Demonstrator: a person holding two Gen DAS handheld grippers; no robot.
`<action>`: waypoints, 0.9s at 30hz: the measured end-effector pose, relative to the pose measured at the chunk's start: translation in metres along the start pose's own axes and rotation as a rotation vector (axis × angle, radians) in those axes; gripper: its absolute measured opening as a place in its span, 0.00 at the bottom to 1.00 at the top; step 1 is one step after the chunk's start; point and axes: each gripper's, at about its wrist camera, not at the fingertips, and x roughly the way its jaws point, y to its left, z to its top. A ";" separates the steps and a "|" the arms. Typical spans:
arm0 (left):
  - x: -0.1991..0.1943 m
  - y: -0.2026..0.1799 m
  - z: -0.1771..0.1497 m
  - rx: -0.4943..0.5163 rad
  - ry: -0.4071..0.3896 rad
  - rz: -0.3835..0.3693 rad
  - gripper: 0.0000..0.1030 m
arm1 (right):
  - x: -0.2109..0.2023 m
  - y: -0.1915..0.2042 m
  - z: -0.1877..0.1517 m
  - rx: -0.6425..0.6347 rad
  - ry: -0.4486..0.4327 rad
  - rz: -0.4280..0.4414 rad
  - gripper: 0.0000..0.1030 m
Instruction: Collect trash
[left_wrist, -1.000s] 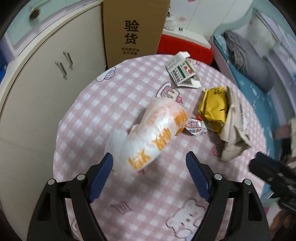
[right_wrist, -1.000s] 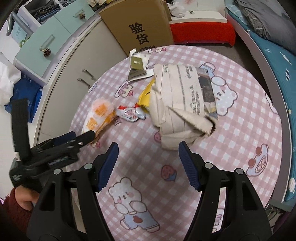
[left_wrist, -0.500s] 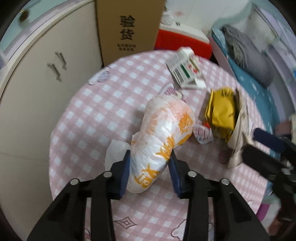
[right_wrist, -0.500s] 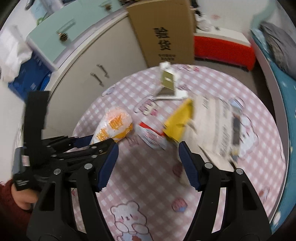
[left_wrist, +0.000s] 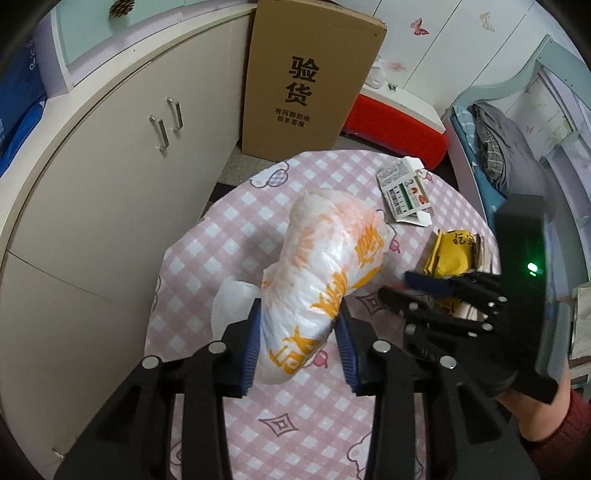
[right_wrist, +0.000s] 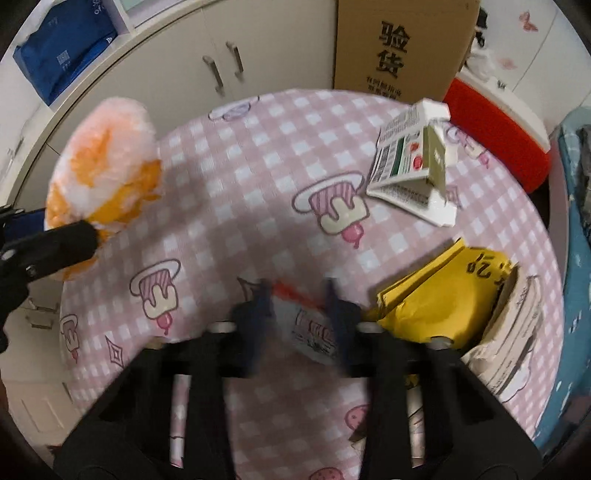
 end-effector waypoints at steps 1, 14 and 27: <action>-0.001 0.000 0.000 -0.001 -0.003 0.000 0.35 | -0.001 0.000 -0.002 -0.001 0.001 0.007 0.05; -0.054 -0.026 -0.008 -0.018 -0.086 -0.021 0.35 | -0.089 -0.008 -0.023 0.149 -0.138 0.190 0.01; -0.115 -0.037 -0.031 -0.021 -0.170 -0.040 0.35 | -0.157 0.014 -0.035 0.150 -0.235 0.234 0.01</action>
